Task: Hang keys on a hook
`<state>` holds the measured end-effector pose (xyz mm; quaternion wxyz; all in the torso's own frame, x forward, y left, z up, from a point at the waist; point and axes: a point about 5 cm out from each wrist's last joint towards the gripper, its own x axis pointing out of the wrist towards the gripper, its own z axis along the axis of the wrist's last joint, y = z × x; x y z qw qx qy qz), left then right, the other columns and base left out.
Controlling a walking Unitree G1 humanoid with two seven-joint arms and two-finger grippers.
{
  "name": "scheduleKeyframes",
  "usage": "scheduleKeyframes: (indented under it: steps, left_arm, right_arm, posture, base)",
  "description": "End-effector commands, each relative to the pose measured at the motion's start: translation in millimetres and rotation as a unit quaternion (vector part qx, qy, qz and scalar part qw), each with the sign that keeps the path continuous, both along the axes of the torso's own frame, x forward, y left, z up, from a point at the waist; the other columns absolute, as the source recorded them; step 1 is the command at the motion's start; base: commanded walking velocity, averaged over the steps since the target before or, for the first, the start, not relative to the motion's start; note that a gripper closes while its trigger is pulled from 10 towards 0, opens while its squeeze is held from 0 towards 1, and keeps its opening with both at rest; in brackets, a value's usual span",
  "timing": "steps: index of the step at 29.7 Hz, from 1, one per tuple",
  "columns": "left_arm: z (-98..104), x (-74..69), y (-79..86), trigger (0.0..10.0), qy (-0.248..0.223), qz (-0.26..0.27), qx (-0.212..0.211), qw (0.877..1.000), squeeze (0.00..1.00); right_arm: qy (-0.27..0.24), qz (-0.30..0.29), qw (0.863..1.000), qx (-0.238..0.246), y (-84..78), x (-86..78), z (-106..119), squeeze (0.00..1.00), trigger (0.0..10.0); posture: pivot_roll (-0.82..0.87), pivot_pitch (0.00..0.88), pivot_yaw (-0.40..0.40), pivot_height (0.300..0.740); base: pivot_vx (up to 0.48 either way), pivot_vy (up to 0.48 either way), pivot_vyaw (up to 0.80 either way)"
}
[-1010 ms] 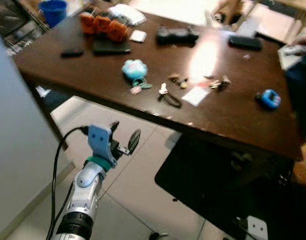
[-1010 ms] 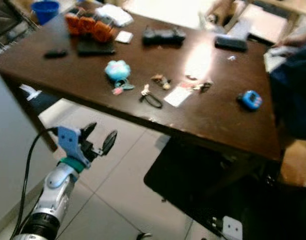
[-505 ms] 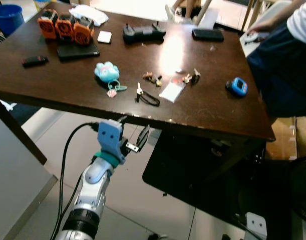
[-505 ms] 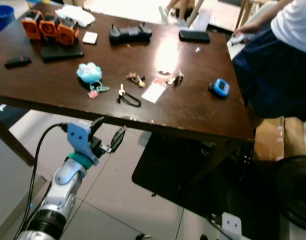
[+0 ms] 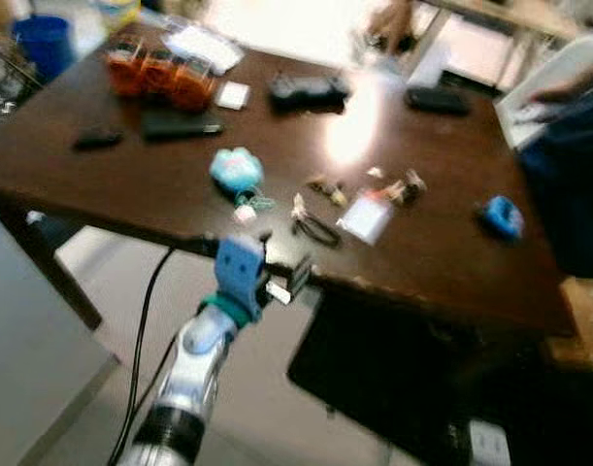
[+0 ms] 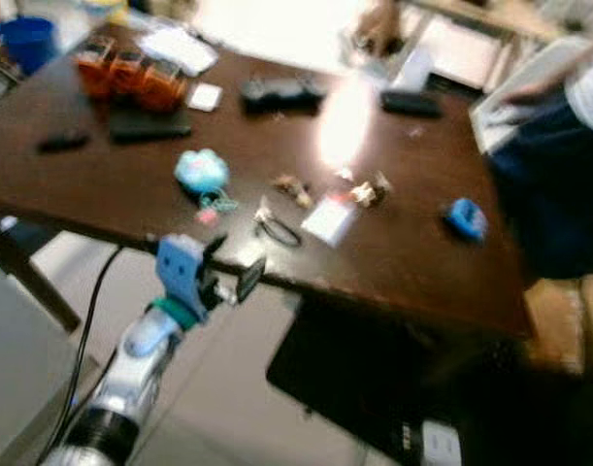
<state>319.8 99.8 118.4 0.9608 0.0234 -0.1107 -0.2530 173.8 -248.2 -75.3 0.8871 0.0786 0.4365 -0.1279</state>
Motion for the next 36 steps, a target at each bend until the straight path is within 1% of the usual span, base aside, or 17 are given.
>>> scheduleKeyframes:
  steps: [1, 5, 9, 11, 12, 16, 17, 18, 21, 25, 28, 29, 30, 31, 32, 33, 36]
  left_arm:
    - [-1.8, -2.1, -8.2, 10.0, 0.006, -0.014, -0.009, 1.000, 0.00]
    - [1.6, -2.6, -10.6, 10.0, 0.000, -0.027, -0.016, 1.000, 0.00]
    - [6.7, -9.3, -18.2, 10.0, -0.015, -0.070, -0.029, 0.997, 0.00]
    - [6.7, -13.2, -21.6, 10.0, -0.017, -0.094, -0.026, 0.995, 0.00]
    - [5.9, -17.8, -24.7, 10.0, -0.019, -0.119, -0.014, 0.993, 0.00]
    - [2.0, -22.6, -26.0, 10.0, -0.015, -0.140, 0.011, 0.990, 0.00]
    - [-0.3, -22.9, -24.3, 10.0, -0.012, -0.138, 0.021, 0.990, 0.00]
    - [-3.4, -20.6, -20.1, 10.0, -0.005, -0.118, 0.034, 0.992, 0.00]
    - [-4.2, -19.0, -18.0, 10.0, -0.002, -0.104, 0.040, 0.994, 0.00]
    - [-5.9, -11.5, -7.7, 10.0, 0.009, -0.040, 0.062, 0.997, 0.00]
    - [-5.7, -11.5, -4.7, 10.0, 0.010, -0.033, 0.062, 0.997, 0.00]
    - [-8.0, -11.4, -1.4, 10.0, 0.014, -0.027, 0.071, 0.997, 0.00]
    - [-12.2, -10.9, 2.5, 10.0, 0.024, -0.016, 0.095, 0.995, 0.00]
    - [-12.2, -10.9, 2.5, 10.0, 0.024, -0.016, 0.095, 0.995, 0.00]
    - [-15.2, -10.6, 5.4, 10.0, 0.030, -0.008, 0.112, 0.993, 0.00]
    - [-23.6, -11.1, 8.6, 10.0, 0.054, -0.007, 0.150, 0.987, 0.00]
    - [-25.4, -11.4, 9.1, 10.0, 0.060, -0.007, 0.158, 0.986, 0.00]
  right_arm:
    - [0.026, 0.000, 1.000, -0.006, -4.3, -16.1, -6.0, 0.00, 10.0]
    - [0.026, 0.002, 1.000, -0.010, -5.4, -16.5, -5.8, 0.00, 10.0]
    - [0.022, -0.005, 1.000, -0.008, -6.7, -17.1, -5.5, 0.00, 10.0]
    - [0.022, -0.004, 1.000, -0.009, -6.9, -17.3, -5.5, 0.00, 10.0]
    - [0.023, -0.004, 1.000, -0.009, -7.3, -17.6, -5.5, 0.00, 10.0]
    - [0.024, -0.003, 1.000, -0.010, -7.6, -18.1, -5.6, 0.00, 10.0]
    - [0.024, -0.002, 1.000, -0.010, -7.8, -18.5, -5.7, 0.00, 10.0]
    - [0.025, -0.002, 1.000, -0.011, -8.1, -19.3, -5.9, 0.00, 10.0]
    - [0.026, -0.002, 1.000, -0.011, -8.3, -19.9, -6.1, 0.00, 10.0]
    - [0.029, -0.004, 1.000, -0.012, -9.2, -22.3, -6.8, 0.00, 10.0]
    - [0.030, -0.005, 0.999, -0.012, -9.3, -23.4, -7.2, 0.00, 10.0]
    - [0.031, -0.006, 0.999, -0.012, -9.5, -24.4, -7.5, 0.00, 10.0]
    - [0.032, -0.007, 0.999, -0.012, -9.7, -25.4, -7.9, 0.00, 10.0]
    - [0.032, -0.007, 0.999, -0.012, -9.7, -25.4, -7.9, 0.00, 10.0]
    - [0.033, -0.007, 0.999, -0.012, -9.8, -26.1, -8.1, 0.00, 10.0]
    - [0.035, -0.007, 0.999, -0.013, -10.1, -27.6, -8.6, 0.00, 10.0]
    - [0.036, -0.007, 0.999, -0.013, -10.2, -27.9, -8.7, 0.00, 10.0]
  posture:
    - [0.06, 0.064, -0.015, 0.740]
    - [0.05, 0.061, -0.016, 0.740]
    - [0.05, 0.058, -0.016, 0.740]
    - [0.06, 0.059, -0.016, 0.740]
    - [0.06, 0.060, -0.017, 0.740]
    - [0.06, 0.064, -0.017, 0.740]
    - [0.06, 0.069, -0.017, 0.740]
    - [0.06, 0.072, -0.016, 0.740]
    - [0.06, 0.072, -0.016, 0.740]
    - [0.05, 0.080, -0.014, 0.740]
    - [0.05, 0.083, -0.013, 0.740]
    - [0.05, 0.088, -0.011, 0.740]
    - [0.05, 0.090, -0.011, 0.740]
    - [0.05, 0.090, -0.011, 0.740]
    - [0.05, 0.091, -0.011, 0.740]
    - [0.05, 0.093, -0.011, 0.740]
    - [0.05, 0.093, -0.011, 0.740]
  base:
    - [0.424, 0.000, -0.80]
    - [0.393, 0.000, -0.80]
    - [0.000, 0.000, -0.27]
    - [0.000, 0.000, 0.00]
    - [0.000, 0.000, 0.00]
    - [0.000, 0.000, 0.00]
    - [0.000, 0.000, 0.00]
    - [0.000, 0.000, 0.00]
    - [0.000, 0.000, 0.00]
    - [0.000, 0.000, 0.00]
    - [0.000, 0.000, 0.00]
    - [0.000, 0.000, 0.00]
    - [0.000, 0.000, 0.00]
    - [0.000, 0.000, 0.00]
    - [0.000, 0.000, 0.00]
    - [0.000, 0.000, 0.00]
    - [0.000, 0.000, 0.00]
